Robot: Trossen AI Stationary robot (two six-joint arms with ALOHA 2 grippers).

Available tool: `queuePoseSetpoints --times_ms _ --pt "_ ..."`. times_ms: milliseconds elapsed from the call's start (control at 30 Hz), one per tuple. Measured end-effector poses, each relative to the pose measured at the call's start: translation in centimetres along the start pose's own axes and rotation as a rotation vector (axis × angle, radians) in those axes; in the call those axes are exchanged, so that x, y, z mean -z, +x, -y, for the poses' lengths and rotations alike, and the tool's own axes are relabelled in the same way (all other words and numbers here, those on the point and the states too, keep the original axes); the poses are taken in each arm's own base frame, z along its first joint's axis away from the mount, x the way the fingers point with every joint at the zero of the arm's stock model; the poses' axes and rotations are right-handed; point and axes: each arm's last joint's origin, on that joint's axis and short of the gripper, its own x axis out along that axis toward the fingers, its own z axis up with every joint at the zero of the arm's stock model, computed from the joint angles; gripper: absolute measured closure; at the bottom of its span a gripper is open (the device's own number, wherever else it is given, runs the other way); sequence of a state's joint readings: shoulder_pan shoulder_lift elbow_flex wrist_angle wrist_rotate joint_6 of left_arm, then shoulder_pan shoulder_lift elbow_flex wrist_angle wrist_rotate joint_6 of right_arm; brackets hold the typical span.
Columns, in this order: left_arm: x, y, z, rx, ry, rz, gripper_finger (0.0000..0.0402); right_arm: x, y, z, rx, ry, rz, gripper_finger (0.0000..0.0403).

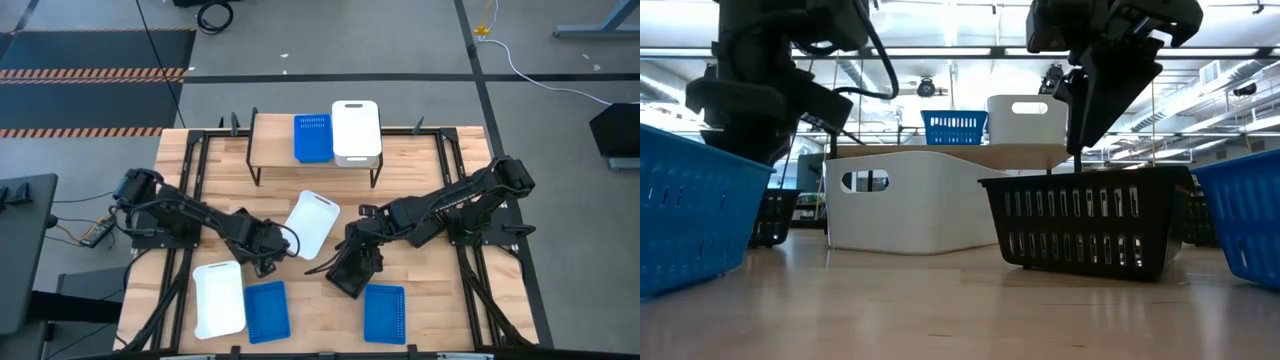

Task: Stack baskets on shelf by color
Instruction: Put the left black bin on the shelf

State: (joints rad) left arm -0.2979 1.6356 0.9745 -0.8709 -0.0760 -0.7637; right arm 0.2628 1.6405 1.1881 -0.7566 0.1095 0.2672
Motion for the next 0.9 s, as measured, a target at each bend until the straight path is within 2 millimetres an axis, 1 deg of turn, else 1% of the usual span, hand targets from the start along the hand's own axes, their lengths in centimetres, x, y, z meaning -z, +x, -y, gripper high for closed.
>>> queuePoseSetpoints --times_ms 67,167,200,267,367,500,633,700,767,833,900 --pt "-0.1 0.0 -0.2 0.017 0.025 -0.023 0.0312 0.0 0.0 0.0 0.005 0.001 0.003 0.0212" --pt "-0.3 -0.1 -0.6 0.042 0.059 -0.072 0.0379 -0.1 0.0 0.0 0.017 0.006 0.019 0.0212" --pt "-0.5 -0.4 -0.7 0.048 0.059 -0.078 0.0388 -0.2 0.0 0.0 0.026 0.005 0.025 0.0212" --pt "-0.9 -1.2 -0.7 0.044 0.08 -0.093 0.0389 -0.3 0.0 0.1 0.043 0.006 0.036 0.0212" --pt "-1.6 -3.2 -0.8 0.013 0.12 -0.11 0.0392 -0.3 0.0 0.1 0.058 0.006 0.039 0.0212" --pt "-2.9 -7.3 -1.0 -0.047 0.168 -0.085 0.0393 -0.3 0.0 0.2 0.065 0.006 0.041 0.0212" --pt "-4.3 -11.8 -1.5 -0.1 0.25 0.016 0.0393 -0.3 0.0 0.2 0.076 0.005 0.044 0.0212" --pt "-5.1 -13.8 -1.9 -0.133 0.296 0.09 0.0393 -0.3 0.0 0.3 0.099 0.004 0.05 0.0212" --pt "-6.0 -15.3 -2.6 -0.172 0.321 0.167 0.0393 -0.3 0.0 0.3 0.106 0.004 0.052 0.0212" --pt "-6.9 -16.5 -3.4 -0.19 0.353 0.207 0.0393 -0.3 0.0 0.3 0.105 0.004 0.051 0.0212" --pt "-7.6 -17.2 -4.5 -0.195 0.377 0.219 0.0393 -0.3 0.0 0.3 0.105 0.004 0.051 0.0212"
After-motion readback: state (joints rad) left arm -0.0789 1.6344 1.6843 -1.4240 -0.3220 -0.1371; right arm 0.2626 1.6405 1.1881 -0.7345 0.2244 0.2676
